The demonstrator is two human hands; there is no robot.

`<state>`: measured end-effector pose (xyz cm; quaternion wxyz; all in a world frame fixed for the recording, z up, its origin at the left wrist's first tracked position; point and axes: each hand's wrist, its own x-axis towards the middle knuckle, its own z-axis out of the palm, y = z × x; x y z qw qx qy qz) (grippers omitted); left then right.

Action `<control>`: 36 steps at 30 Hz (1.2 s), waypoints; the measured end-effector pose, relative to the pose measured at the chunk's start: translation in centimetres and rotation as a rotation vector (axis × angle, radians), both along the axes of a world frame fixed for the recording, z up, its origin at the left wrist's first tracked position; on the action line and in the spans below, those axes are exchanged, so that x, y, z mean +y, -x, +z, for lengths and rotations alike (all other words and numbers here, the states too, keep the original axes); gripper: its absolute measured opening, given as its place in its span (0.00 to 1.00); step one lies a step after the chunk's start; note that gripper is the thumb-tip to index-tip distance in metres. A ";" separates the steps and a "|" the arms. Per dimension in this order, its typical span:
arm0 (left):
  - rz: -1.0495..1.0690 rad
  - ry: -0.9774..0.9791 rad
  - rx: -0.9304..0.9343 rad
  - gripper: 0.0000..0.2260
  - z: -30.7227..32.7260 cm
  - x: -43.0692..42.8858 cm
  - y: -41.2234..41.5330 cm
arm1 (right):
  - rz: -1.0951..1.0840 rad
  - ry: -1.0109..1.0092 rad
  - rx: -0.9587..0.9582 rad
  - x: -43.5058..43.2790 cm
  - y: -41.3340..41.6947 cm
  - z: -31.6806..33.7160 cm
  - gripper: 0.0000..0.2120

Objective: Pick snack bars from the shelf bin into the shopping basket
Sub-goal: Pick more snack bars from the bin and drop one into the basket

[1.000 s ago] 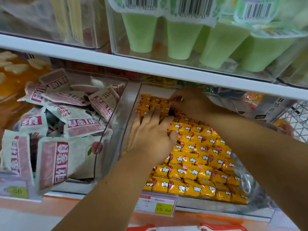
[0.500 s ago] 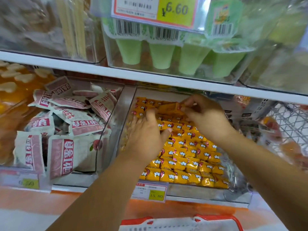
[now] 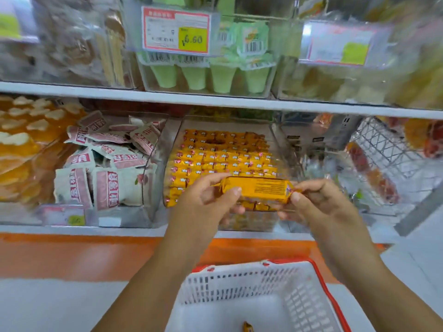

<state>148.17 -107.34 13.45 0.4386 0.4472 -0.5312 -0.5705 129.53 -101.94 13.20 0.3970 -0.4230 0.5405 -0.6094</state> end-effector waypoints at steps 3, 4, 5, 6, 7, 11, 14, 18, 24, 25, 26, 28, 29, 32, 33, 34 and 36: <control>-0.002 -0.066 0.065 0.11 -0.3 2.1 -0.4 | 0.063 -0.013 -0.071 2.1 -0.4 -0.4 0.19; -0.008 -0.089 0.090 0.12 -0.6 2.6 -0.7 | 0.069 -0.032 -0.060 2.5 -0.5 -0.5 0.22; -0.014 -0.110 0.119 0.13 -0.9 2.9 -1.0 | 0.070 -0.049 -0.047 2.6 -0.5 -0.8 0.21; -0.022 -0.134 0.152 0.14 -1.3 3.1 -1.4 | 0.078 -0.064 -0.055 2.7 -0.6 -1.0 0.21; -0.031 -0.160 0.187 0.15 -1.6 3.3 -1.8 | 0.102 -0.068 -0.074 2.7 -0.6 -1.3 0.21; -0.087 -0.235 0.284 0.17 -1.6 2.9 -3.2 | 0.196 -0.054 -0.252 2.3 -0.3 -1.6 0.14; -0.124 -0.241 0.266 0.16 -1.7 1.9 -3.3 | 0.193 -0.078 -0.326 1.7 0.2 -1.6 0.10; -0.165 -0.244 0.271 0.15 -1.6 0.7 -3.1 | 0.170 -0.105 -0.330 0.8 0.6 -1.6 0.16; -0.221 -0.229 0.228 0.20 -1.5 0.5 -2.3 | 0.177 -0.143 -0.415 0.3 1.8 -1.6 0.19; -0.187 -0.206 0.195 0.18 -1.6 0.4 -2.0 | 0.165 -0.138 -0.385 0.3 1.9 -1.7 0.20; -0.141 -0.180 0.152 0.16 -1.7 0.4 -1.7 | 0.154 -0.138 -0.355 0.3 1.9 -1.8 0.21; -0.024 -0.124 0.042 0.11 -2.1 0.2 -1.3 | 0.140 -0.148 -0.267 0.0 1.7 -2.4 0.25; 0.024 -0.100 -0.010 0.10 -2.3 0.1 -1.2 | 0.134 -0.149 -0.217 -0.1 1.6 -2.8 0.26; 0.075 -0.053 -0.058 0.11 -2.2 0.1 -1.0 | 0.098 -0.118 -0.170 -0.5 1.1 -3.3 0.21; 0.085 -0.046 -0.034 0.10 -2.1 0.1 -0.9 | 0.091 -0.097 -0.182 -0.7 0.9 -3.2 0.18; 0.106 -0.042 -0.003 0.10 -2.1 0.1 -0.9 | 0.082 -0.075 -0.205 -0.8 0.8 -3.0 0.15; 0.145 -0.007 0.036 0.06 -2.1 -0.1 -1.0 | 0.066 -0.034 -0.238 -1.0 0.5 -2.7 0.11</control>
